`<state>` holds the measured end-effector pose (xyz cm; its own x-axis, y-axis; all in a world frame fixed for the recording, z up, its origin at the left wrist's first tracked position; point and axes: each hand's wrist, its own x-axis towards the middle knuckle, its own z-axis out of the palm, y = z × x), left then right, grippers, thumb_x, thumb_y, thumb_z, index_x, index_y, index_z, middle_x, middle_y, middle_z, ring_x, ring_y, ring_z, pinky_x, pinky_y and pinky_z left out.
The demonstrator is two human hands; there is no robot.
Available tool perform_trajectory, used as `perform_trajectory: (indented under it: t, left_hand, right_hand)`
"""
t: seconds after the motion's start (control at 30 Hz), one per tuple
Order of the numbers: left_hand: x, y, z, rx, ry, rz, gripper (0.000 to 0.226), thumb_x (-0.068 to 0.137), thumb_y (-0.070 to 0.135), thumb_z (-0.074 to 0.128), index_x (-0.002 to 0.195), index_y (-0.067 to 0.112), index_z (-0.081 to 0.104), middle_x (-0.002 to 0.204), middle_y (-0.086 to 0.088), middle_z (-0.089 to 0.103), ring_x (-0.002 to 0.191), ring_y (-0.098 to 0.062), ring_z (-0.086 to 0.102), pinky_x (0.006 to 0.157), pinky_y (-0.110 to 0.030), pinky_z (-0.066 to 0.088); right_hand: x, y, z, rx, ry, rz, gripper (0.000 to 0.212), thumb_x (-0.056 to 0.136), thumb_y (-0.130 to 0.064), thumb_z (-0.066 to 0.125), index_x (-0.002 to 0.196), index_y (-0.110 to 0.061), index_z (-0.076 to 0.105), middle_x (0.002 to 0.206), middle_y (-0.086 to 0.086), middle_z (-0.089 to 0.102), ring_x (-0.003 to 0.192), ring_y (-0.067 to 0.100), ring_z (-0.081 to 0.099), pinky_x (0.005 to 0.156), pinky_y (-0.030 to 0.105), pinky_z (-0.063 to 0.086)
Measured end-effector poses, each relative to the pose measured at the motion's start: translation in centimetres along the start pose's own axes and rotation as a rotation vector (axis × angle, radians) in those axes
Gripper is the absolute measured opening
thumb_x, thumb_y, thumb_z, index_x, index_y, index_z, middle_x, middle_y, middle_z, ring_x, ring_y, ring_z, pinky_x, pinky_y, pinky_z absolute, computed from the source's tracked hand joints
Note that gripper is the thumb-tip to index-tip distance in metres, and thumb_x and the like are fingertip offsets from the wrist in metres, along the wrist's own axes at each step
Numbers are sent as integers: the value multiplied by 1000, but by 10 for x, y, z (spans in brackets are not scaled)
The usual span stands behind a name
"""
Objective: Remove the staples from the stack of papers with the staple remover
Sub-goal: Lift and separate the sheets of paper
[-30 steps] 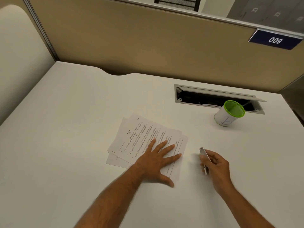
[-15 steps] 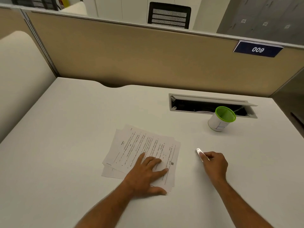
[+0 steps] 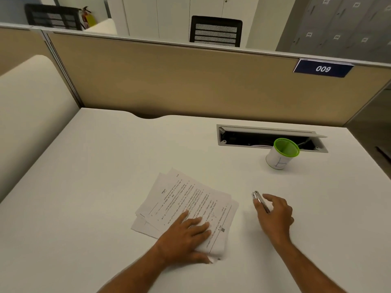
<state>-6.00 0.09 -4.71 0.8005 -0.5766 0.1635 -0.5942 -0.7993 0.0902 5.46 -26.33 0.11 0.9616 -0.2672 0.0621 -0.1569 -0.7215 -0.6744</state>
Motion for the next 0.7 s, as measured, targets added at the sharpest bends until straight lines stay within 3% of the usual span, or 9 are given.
perform_trajectory:
  t: [0.1,0.2,0.3,0.37,0.47,0.57,0.63,0.7]
  left_hand:
    - [-3,4,1,12,144,65,49,90,62,59,111,22,75,118,4,75,111,-22,70,94,-50,57]
    - [-2,1,-3,4,202,88,32,83,34,78,112,19,76,107,4,79,100,-18,75,85,-43,62]
    - [-3,-6,-15,-147,117,-48,67,67,17,92,127,21,62,94,-5,79,80,-22,76,67,-29,62]
    - [-1,-7,-24,-260,80,-157,74,70,9,86,136,24,54,98,-9,78,84,-26,75,70,-29,61]
    - [10,-3,-41,-519,189,-322,45,83,10,75,127,20,67,119,-3,75,107,-23,71,91,-33,58]
    - [22,5,-69,-815,279,-439,24,88,13,73,110,21,74,102,4,78,91,-11,72,80,-27,58]
    - [29,8,-91,-950,291,-495,22,85,6,70,96,24,76,88,10,76,80,-6,70,71,-22,54]
    - [35,10,-116,-1051,319,-533,7,87,21,70,89,24,76,79,12,72,72,-5,66,64,-21,51]
  right_hand:
    - [-20,-7,-5,94,-45,-146,34,75,-26,82,106,-21,68,112,3,64,108,29,54,93,50,44]
    - [-39,-11,-11,172,-295,-379,51,70,-28,85,116,-26,63,116,-13,60,110,13,55,96,33,45]
    - [-49,-12,-15,3,-601,-668,75,68,-47,79,134,-40,44,136,-23,44,128,-2,37,108,20,29]
    - [-51,-17,-16,-127,-706,-744,79,72,-50,73,138,-47,30,141,-26,37,131,-3,30,111,19,23]
    - [-52,-39,-20,-31,-719,-686,66,80,-38,71,135,-49,35,127,-25,53,117,-12,43,101,8,32]
    - [-45,-66,-34,137,-627,-658,35,84,-24,71,117,-33,63,113,-20,69,106,-8,59,91,16,47]
    - [-40,-85,-49,166,-568,-691,27,85,-16,70,107,-30,69,102,-21,72,99,-3,64,86,16,49]
    - [-35,-106,-67,136,-545,-701,28,84,-16,70,106,-34,68,97,-21,72,92,0,65,80,17,50]
